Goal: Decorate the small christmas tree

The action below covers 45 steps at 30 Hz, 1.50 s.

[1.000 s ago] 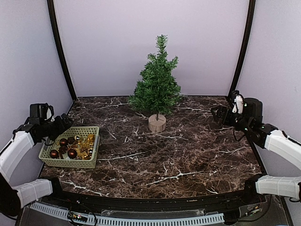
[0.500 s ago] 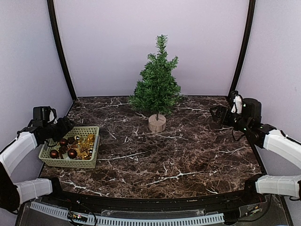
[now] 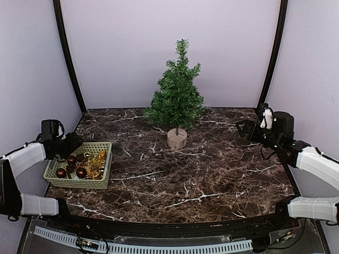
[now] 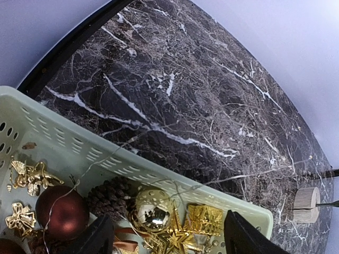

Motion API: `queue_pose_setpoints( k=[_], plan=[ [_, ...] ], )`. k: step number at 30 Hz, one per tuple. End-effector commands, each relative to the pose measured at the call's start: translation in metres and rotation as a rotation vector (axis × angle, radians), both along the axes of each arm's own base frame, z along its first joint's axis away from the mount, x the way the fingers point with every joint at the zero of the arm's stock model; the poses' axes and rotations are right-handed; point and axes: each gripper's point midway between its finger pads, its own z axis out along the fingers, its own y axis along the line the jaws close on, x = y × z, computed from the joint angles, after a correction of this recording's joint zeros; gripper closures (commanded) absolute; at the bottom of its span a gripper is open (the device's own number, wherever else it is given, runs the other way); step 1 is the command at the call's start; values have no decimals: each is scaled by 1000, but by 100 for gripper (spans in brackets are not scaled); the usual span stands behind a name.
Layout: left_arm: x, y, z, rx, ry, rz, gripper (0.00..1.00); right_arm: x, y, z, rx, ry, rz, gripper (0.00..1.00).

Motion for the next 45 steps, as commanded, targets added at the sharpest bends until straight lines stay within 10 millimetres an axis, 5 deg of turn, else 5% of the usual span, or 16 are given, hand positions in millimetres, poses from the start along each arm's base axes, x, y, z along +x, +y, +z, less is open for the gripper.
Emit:
queue_pose_setpoints(
  k=[1, 12, 21, 25, 29, 35, 39, 45],
  plan=[
    [24, 8, 25, 61, -77, -24, 26, 1, 3, 11, 22, -41, 8, 2],
    [38, 20, 17, 129, -58, -16, 51, 6, 7, 8, 28, -34, 15, 2],
    [49, 18, 13, 129, -65, -44, 61, 7, 8, 7, 35, -33, 17, 2],
    [53, 16, 14, 126, -78, -62, 82, 4, 6, 9, 32, -35, 14, 2],
    [50, 11, 47, 144, -178, -76, 93, 1, 3, 11, 21, -38, 3, 2],
    [39, -13, 112, 136, -358, -196, 93, -1, 1, 17, 18, -48, -1, 2],
    [32, -45, 138, 81, -393, -382, 93, 0, 3, 22, 14, -54, 12, 2],
    [12, -67, 179, 115, -443, -515, 93, -2, 12, 37, 34, -77, 60, 2]
  ],
)
